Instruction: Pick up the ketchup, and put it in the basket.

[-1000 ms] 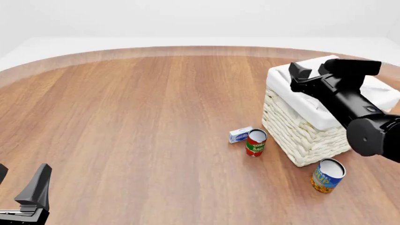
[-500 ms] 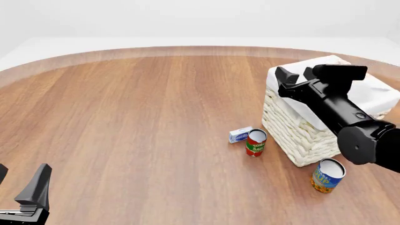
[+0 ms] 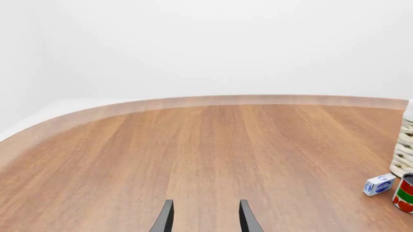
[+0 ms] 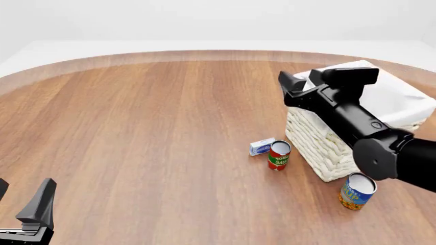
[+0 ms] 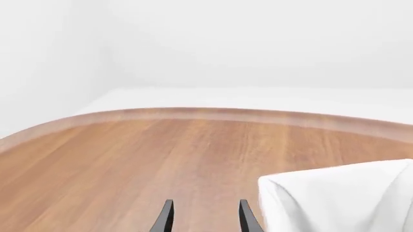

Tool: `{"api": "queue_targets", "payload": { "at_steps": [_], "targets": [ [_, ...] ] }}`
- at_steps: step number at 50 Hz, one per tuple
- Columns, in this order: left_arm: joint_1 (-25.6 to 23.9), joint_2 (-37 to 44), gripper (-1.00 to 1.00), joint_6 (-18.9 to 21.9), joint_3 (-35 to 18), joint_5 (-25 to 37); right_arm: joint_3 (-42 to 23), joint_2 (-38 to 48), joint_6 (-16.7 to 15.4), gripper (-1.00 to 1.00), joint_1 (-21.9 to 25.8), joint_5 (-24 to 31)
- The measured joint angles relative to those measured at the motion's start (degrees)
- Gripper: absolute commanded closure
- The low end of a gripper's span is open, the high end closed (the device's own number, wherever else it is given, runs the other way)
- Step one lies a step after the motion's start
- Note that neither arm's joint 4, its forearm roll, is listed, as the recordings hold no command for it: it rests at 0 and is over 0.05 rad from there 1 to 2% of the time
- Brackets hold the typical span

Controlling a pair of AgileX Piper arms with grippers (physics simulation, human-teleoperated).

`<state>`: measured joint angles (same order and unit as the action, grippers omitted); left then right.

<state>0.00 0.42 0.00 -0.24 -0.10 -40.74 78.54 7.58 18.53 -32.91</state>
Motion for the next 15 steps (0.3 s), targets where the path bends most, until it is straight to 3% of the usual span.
{"api": "queue_targets", "payload": {
  "at_steps": [15],
  "targets": [
    [0.0, 0.0, -1.0, 0.0, 0.0, 0.0, 0.4, -0.4, -0.5, -1.0, 5.1, -0.3]
  ]
}}
